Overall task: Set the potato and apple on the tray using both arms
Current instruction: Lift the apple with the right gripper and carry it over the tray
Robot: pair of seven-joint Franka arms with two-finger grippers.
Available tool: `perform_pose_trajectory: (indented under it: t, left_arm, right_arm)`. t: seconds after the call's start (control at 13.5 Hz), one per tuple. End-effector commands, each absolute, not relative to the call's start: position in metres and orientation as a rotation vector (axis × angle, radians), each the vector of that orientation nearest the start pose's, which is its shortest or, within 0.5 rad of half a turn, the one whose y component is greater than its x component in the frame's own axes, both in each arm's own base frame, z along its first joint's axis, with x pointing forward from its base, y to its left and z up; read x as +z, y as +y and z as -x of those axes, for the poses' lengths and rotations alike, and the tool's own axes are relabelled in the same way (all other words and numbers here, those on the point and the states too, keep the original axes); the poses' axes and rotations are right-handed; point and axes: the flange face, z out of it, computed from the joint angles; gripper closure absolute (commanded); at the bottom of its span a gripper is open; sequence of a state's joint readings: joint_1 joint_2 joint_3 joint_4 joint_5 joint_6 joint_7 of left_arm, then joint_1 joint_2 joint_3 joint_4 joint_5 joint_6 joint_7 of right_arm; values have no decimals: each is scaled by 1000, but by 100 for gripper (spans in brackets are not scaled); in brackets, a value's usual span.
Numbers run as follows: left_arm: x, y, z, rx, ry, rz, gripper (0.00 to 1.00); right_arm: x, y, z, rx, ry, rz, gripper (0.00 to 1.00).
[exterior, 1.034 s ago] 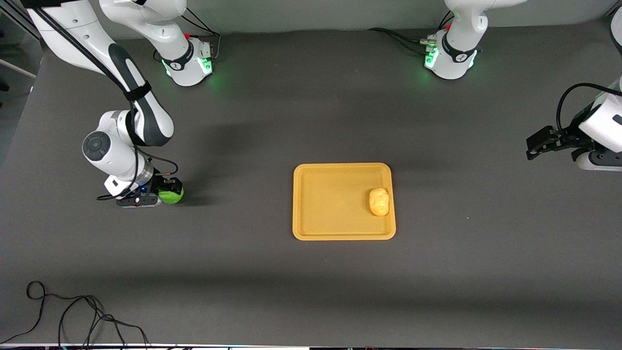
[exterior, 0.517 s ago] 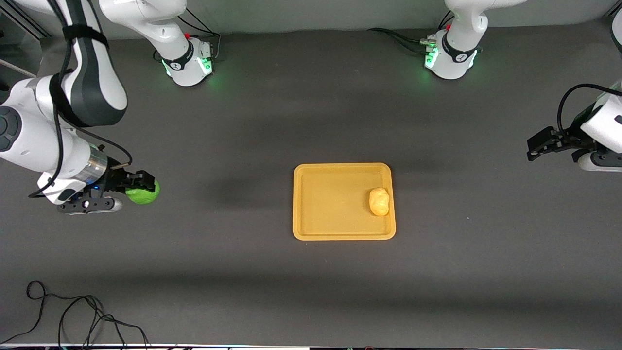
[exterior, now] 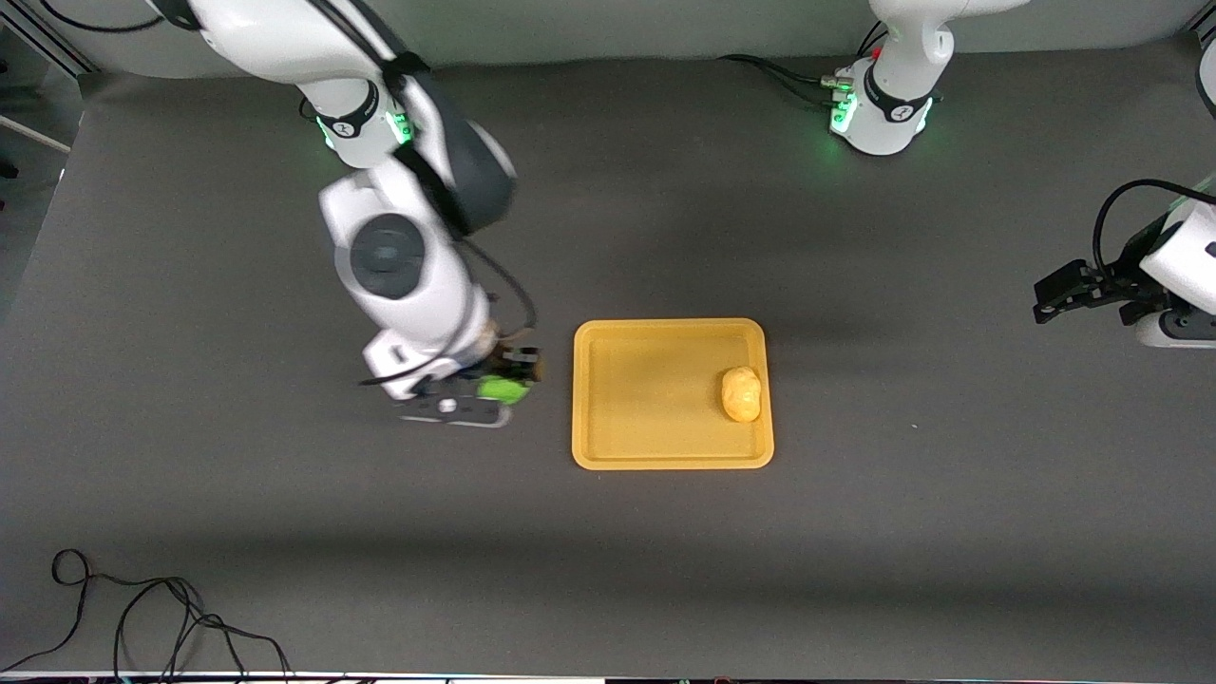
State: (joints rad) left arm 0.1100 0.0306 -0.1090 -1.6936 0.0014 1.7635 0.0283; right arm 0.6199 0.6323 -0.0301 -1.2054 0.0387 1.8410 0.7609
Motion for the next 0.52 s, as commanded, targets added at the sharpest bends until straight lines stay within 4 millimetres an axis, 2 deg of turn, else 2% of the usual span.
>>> perform_pose_trajectory:
  t: [0.0,0.07,0.15,0.22,0.37,0.44]
  left_arm:
    - [563,11,-579,-64,52,3156,0]
    - [560,15,-580,-50,78,3157,0]
    - [559,22,-579,-47,95,3164,0]
    - [559,22,-579,-46,91,3192,0]
    - [559,32,-578,-46,56,3204,0]
    - [559,32,-578,-46,56,3204,0]
  right_arm:
    - [382,504,-592,-49,395,3080,60]
    - [373,534,-575,-79,402,3057,62]
    - [363,554,-562,-104,410,3036,62]
    - [352,567,-553,-112,409,3030,63]
    - [322,575,-554,-163,383,3042,64]
    - [299,576,-556,-212,358,3064,64]
